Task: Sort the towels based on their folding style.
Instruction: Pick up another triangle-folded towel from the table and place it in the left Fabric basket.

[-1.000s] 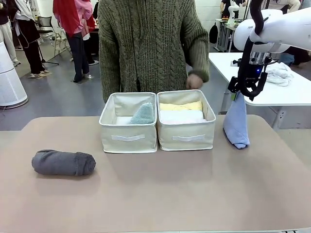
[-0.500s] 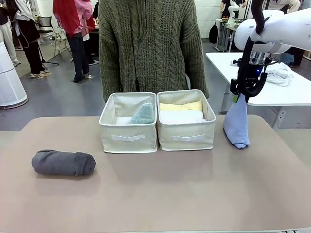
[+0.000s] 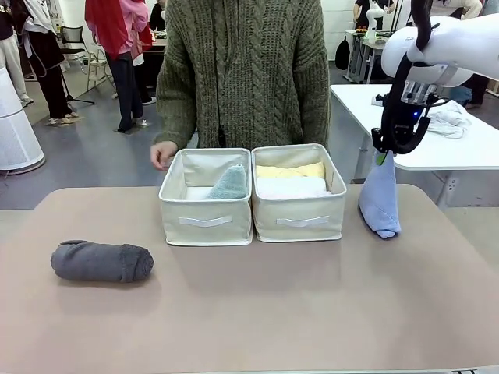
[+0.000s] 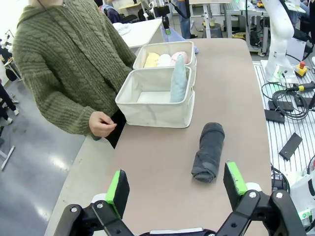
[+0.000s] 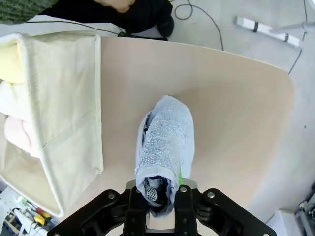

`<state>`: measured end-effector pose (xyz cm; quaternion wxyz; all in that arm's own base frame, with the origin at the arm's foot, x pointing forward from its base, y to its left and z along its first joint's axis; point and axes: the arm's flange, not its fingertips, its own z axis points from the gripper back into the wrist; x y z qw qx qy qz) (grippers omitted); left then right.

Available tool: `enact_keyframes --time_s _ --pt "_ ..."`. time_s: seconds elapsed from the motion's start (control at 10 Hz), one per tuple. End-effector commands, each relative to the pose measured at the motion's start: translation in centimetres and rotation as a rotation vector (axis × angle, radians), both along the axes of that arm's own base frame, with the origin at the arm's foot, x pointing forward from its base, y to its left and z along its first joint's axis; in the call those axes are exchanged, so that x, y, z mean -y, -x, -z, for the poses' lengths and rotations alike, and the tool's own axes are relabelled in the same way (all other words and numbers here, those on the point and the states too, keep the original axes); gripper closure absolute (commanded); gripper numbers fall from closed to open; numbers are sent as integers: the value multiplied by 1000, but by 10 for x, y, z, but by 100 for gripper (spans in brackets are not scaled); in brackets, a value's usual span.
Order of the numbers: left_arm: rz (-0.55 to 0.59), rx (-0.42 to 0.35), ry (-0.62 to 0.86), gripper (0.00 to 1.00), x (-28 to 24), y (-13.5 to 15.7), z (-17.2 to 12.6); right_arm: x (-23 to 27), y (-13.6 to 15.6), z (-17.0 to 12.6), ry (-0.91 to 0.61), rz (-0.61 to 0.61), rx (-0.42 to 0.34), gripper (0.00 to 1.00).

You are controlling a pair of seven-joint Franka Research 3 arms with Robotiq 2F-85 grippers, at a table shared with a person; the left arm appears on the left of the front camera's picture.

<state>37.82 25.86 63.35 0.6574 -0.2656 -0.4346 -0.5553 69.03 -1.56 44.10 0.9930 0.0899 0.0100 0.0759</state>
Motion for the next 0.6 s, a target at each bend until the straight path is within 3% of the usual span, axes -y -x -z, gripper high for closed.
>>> enact_keyframes --time_s 0.0,0.1,0.2,0.5 --pt "-2 7 4 0 0 1 -1 -1 -1 -4 -37 -23 0 100" --pt "-2 7 4 0 0 1 -1 -6 12 -20 -35 -68 2 100" --pt "-2 7 4 0 0 1 -1 -17 42 -55 -46 -147 -14 100" --pt "-2 7 4 0 0 1 -1 -46 155 -178 46 -227 177 100"
